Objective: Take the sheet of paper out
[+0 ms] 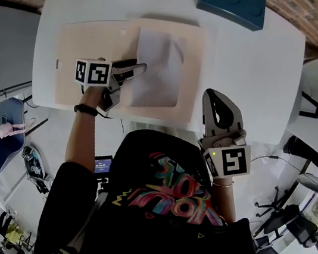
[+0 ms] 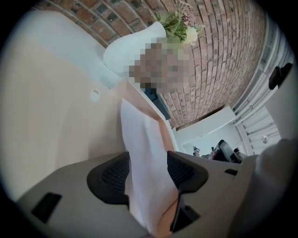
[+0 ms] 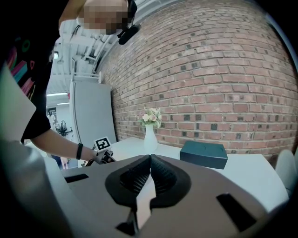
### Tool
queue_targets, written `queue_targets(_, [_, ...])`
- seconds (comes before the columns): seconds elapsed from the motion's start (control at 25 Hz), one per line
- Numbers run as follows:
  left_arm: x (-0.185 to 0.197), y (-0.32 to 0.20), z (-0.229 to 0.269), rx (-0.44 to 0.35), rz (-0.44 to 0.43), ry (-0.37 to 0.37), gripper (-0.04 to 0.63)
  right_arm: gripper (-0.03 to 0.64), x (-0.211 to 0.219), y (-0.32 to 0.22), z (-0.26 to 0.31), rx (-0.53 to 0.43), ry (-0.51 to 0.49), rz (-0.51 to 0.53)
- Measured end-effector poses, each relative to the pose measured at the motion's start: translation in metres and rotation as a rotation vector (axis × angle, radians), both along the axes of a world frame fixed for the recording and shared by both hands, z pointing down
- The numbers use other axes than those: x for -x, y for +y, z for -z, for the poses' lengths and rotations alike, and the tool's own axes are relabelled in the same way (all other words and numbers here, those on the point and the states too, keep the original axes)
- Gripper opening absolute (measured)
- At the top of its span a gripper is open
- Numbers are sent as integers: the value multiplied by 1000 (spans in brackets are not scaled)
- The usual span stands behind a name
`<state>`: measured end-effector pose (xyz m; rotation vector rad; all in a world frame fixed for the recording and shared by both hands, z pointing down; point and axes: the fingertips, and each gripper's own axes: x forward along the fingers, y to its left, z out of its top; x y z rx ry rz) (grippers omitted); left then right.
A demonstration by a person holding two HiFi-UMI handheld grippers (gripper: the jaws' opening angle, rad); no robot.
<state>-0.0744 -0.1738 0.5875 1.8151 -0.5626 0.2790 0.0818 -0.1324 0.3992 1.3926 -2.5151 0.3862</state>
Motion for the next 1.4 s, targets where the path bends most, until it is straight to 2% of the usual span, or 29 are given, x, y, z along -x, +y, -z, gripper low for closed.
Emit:
queue_targets(0.16, [2, -9, 9, 0, 84, 132, 262, 17, 1, 1, -1, 8, -7, 0])
queue_targets(0.24, [6, -15, 8, 19, 139, 162, 259, 17, 1, 2, -1, 19, -26, -4])
queue_targets(0.32, [6, -14, 6, 54, 136, 176, 256, 17, 2, 2, -1, 25, -32, -6])
queue_targets(0.48, [-5, 5, 1, 144, 18, 168, 256, 17, 1, 1, 0, 23, -32, -7])
queue_targets(0.6, [-6, 16, -2, 172, -25, 154, 256, 17, 2, 1, -1, 25, -35, -11])
queue_targets(0.72, [-2, 16, -2, 161, -20, 143, 256, 17, 2, 1, -1, 30, -37, -15])
queue_targets(0.96, [4, -14, 1, 79, 85, 109, 256, 17, 4, 1, -2, 41, -56, -19])
queue_targets(1.28, [-10, -12, -4, 109, 34, 100, 253, 17, 2, 0, -2, 50, -68, -33])
queue_targets(1.4, [-10, -14, -8, 114, 39, 73, 216, 17, 2, -1, -3, 51, -71, -38])
